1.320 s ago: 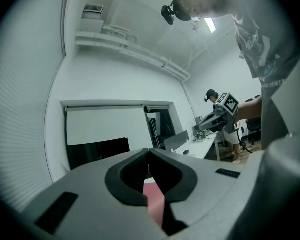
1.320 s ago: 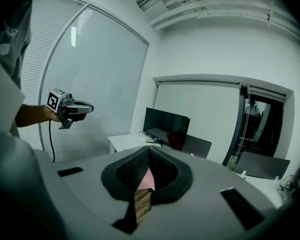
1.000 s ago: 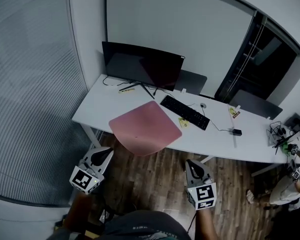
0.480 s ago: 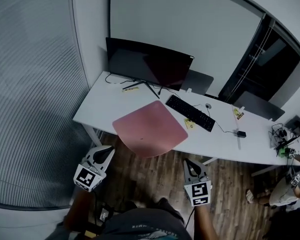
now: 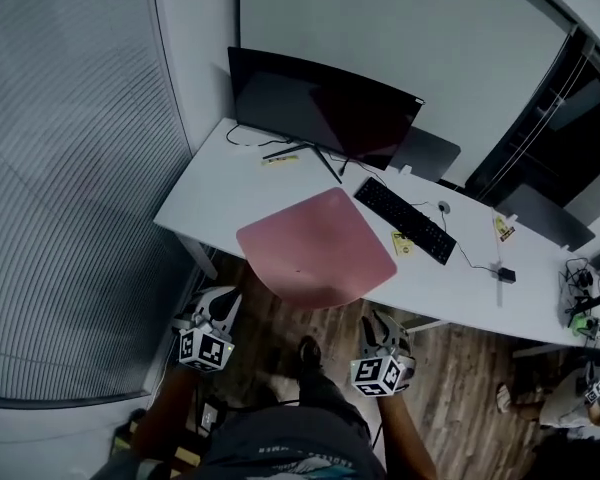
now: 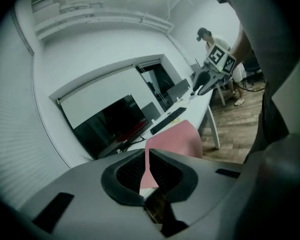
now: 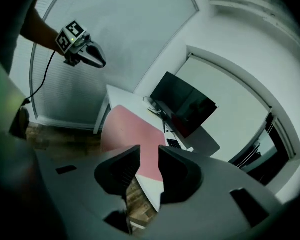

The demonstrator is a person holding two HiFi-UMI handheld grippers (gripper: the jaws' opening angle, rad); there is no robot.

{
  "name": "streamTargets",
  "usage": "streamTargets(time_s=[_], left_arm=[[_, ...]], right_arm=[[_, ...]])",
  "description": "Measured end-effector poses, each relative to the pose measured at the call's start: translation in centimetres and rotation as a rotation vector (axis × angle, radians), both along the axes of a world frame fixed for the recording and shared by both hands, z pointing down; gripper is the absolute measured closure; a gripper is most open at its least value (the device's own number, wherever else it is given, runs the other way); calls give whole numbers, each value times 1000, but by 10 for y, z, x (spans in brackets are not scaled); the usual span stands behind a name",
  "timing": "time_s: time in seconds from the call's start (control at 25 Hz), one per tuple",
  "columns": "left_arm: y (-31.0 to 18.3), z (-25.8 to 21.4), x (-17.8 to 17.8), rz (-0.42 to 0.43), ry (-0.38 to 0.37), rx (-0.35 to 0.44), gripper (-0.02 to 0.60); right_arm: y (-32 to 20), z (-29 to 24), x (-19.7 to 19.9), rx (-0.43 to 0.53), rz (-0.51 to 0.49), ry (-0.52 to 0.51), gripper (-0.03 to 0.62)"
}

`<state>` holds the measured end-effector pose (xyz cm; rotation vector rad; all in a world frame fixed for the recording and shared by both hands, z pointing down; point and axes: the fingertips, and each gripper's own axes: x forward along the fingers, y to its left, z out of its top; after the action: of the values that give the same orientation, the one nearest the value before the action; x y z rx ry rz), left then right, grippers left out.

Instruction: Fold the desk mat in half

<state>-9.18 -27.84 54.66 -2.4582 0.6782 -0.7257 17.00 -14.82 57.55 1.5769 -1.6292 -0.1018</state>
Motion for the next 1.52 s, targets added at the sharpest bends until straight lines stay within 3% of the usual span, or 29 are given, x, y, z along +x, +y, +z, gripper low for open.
streamTargets(time_s=[0.08, 0.2, 0.32, 0.48, 0.64, 0.84, 1.36, 1.44, 1.52], left_arm=[[-7, 35, 3, -26, -79, 26, 546], [-18, 94, 8, -59, -201, 19, 407], [-30, 151, 13, -88, -289, 8, 303], [-37, 213, 25, -82, -360, 34, 234], [-44, 252, 39, -68, -386, 55, 227], [-57, 273, 47, -98, -410, 56, 227], [-60, 270, 64, -108, -358, 87, 227], [-58, 268, 65, -98, -361, 83, 227], [-56, 264, 66, -88, -361, 81, 229]], right_arm=[[-5, 34, 5, -42, -31, 80, 433], [-14, 83, 9, -103, -124, 224, 310], [-25, 130, 12, -161, -240, 335, 268], [-41, 172, 18, -183, -399, 497, 242], [-56, 200, 25, -165, -522, 589, 227], [-69, 210, 19, -104, -620, 615, 227], [-83, 214, 14, -31, -700, 606, 233], [-78, 214, 11, -35, -726, 592, 273], [-70, 210, 5, -53, -766, 549, 364]])
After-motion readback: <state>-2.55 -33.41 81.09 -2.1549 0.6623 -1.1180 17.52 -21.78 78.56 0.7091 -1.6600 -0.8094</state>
